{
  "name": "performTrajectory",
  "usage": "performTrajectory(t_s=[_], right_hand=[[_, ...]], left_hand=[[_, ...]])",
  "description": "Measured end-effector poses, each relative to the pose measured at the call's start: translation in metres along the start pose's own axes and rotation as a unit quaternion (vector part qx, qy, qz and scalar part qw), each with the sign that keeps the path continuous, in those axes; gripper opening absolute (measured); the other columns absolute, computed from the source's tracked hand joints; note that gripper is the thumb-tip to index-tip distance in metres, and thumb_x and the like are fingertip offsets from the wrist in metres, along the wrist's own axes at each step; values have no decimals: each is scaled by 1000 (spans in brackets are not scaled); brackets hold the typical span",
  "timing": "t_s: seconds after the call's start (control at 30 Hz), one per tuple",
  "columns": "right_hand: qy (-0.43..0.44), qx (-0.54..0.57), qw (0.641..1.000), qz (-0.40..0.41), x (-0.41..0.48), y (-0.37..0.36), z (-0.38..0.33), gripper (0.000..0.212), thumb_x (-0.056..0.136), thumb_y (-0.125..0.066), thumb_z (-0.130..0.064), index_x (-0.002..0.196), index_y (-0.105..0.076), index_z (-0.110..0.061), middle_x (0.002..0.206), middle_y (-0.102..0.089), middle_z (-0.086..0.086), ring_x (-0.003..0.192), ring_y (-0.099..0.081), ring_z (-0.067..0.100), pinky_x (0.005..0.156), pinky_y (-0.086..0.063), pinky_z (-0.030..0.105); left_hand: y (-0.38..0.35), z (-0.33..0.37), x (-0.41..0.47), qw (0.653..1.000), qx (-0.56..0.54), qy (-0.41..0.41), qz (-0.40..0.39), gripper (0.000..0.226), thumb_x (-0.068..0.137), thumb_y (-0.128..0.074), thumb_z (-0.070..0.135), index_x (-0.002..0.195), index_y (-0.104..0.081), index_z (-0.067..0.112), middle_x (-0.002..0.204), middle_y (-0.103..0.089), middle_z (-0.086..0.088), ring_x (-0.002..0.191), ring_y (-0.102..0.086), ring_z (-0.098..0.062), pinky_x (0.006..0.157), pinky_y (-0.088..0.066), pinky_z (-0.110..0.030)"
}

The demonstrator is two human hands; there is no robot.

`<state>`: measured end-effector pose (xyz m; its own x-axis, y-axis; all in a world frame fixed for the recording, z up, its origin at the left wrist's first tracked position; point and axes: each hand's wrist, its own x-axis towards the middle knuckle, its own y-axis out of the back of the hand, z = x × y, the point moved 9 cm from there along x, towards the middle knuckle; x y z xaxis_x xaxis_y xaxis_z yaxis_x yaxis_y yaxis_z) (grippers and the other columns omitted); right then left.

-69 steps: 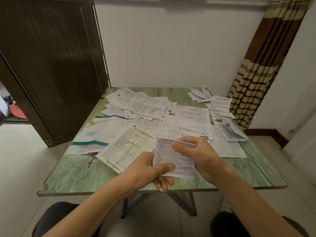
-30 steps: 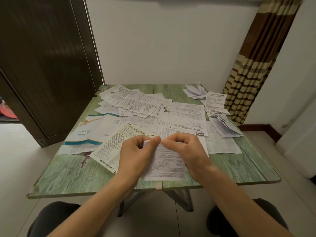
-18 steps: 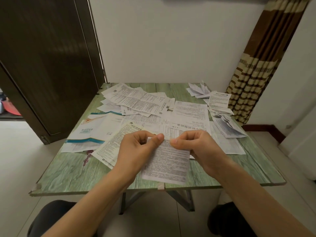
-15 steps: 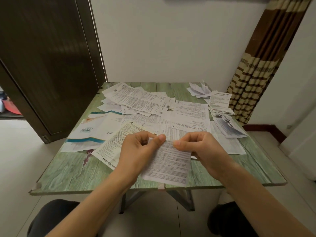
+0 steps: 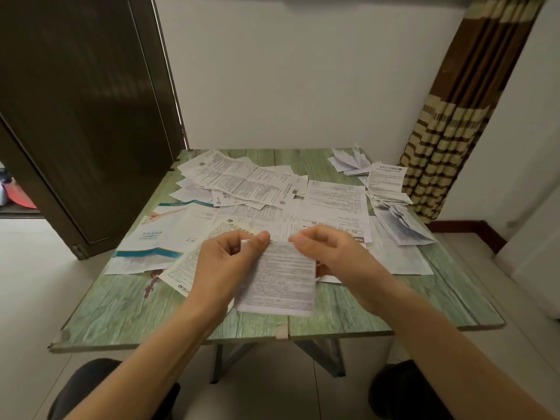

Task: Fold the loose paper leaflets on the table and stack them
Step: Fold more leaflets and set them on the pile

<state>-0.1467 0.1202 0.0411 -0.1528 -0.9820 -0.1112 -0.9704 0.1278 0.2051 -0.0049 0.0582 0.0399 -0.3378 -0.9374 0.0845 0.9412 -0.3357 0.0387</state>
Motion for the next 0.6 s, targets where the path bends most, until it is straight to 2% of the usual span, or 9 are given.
performTrajectory(t_s=[0.1, 0.2, 0.3, 0.4, 0.47, 0.53, 0.6], right_hand=[[30, -60, 997, 49, -2, 9, -1, 14, 89, -62, -17, 79, -63, -9, 77, -66, 10, 69, -63, 15, 66, -54, 27], [87, -152, 981, 85, -6, 15, -9, 13, 86, -67, -18, 74, -65, -12, 77, -67, 11, 70, -63, 22, 66, -53, 33], [140, -217, 962, 88, -11, 6, -20, 14, 84, -70, -18, 71, -65, -17, 63, -60, -6, 57, -54, 2, 53, -43, 17], [153, -213, 960, 95, -14, 7, -25, 13, 84, -70, -17, 71, -66, -18, 60, -57, -11, 55, -51, -1, 53, -41, 14], [146, -192, 966, 97, -15, 13, -26, 13, 84, -70, -17, 72, -66, -16, 65, -62, -2, 58, -55, 9, 55, -46, 20], [133, -166, 973, 93, -15, 20, -24, 12, 84, -69, -16, 74, -67, -10, 73, -66, 11, 67, -59, 24, 65, -51, 32], [119, -149, 977, 93, -16, 26, -22, 12, 84, -68, -15, 74, -66, -8, 74, -66, 13, 64, -57, 21, 65, -51, 32]], left_hand=[[-7, -4, -4, 999, 29, 0, -27, 34, 71, -65, 38, 72, -66, 4, 71, -67, -15, 62, -63, -17, 55, -48, -17], [-14, -1, -2, 987, 140, -30, -73, 16, 81, -67, 31, 72, -69, 18, 74, -70, -1, 68, -64, -9, 60, -47, -10], [-28, 12, -5, 955, 249, -104, -120, 15, 87, -63, 26, 73, -69, 27, 66, -66, 12, 65, -60, 1, 61, -44, -9], [-30, 20, -5, 944, 271, -122, -141, 16, 88, -62, 23, 75, -71, 22, 67, -68, 8, 65, -61, -3, 61, -48, -16], [-23, 22, -1, 945, 271, -115, -144, 15, 87, -62, 21, 76, -72, 20, 72, -71, 4, 69, -64, -6, 68, -53, -23], [-15, 24, 0, 947, 268, -108, -144, 15, 86, -63, 19, 75, -73, 17, 74, -72, 3, 71, -66, -8, 71, -55, -24], [-5, 25, 0, 947, 269, -98, -146, 15, 86, -63, 16, 75, -72, 11, 70, -72, 7, 68, -67, -6, 68, -55, -20]])
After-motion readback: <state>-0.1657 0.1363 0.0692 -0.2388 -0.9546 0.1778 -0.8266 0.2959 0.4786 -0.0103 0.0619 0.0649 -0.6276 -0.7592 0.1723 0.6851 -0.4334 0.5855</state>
